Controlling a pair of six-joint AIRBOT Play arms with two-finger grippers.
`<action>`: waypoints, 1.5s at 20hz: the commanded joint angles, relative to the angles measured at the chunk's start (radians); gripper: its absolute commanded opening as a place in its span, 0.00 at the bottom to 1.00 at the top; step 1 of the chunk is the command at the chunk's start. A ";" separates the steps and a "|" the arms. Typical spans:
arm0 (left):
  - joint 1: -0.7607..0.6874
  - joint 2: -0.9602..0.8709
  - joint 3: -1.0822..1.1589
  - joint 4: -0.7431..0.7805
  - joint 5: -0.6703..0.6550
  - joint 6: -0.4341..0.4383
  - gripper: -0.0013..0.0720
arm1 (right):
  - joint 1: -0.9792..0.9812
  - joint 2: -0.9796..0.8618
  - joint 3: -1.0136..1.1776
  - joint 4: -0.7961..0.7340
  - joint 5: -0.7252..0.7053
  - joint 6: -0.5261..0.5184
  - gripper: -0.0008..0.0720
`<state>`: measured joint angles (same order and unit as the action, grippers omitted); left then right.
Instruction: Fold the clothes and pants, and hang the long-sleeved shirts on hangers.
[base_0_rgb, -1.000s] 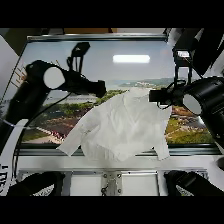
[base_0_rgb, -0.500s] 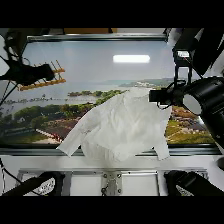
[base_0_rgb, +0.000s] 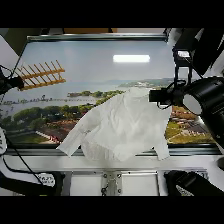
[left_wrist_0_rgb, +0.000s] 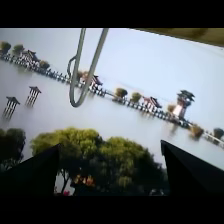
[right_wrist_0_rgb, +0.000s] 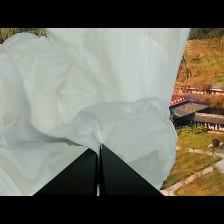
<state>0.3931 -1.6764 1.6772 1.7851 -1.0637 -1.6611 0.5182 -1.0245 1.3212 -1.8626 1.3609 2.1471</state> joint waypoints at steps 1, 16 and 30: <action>0.052 -0.209 0.171 0.034 0.003 0.040 0.96 | 0.001 0.000 0.000 0.000 0.000 0.000 0.03; 0.055 -0.527 0.379 0.163 0.155 0.120 0.96 | 0.001 0.000 0.000 0.000 0.000 0.000 0.03; 0.057 -0.529 0.325 0.153 0.279 0.119 0.96 | 0.001 0.000 0.000 0.000 0.000 0.000 0.03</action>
<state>0.4496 -2.2047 2.0033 1.9450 -0.7959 -1.5429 0.5182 -1.0245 1.3212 -1.8626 1.3609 2.1475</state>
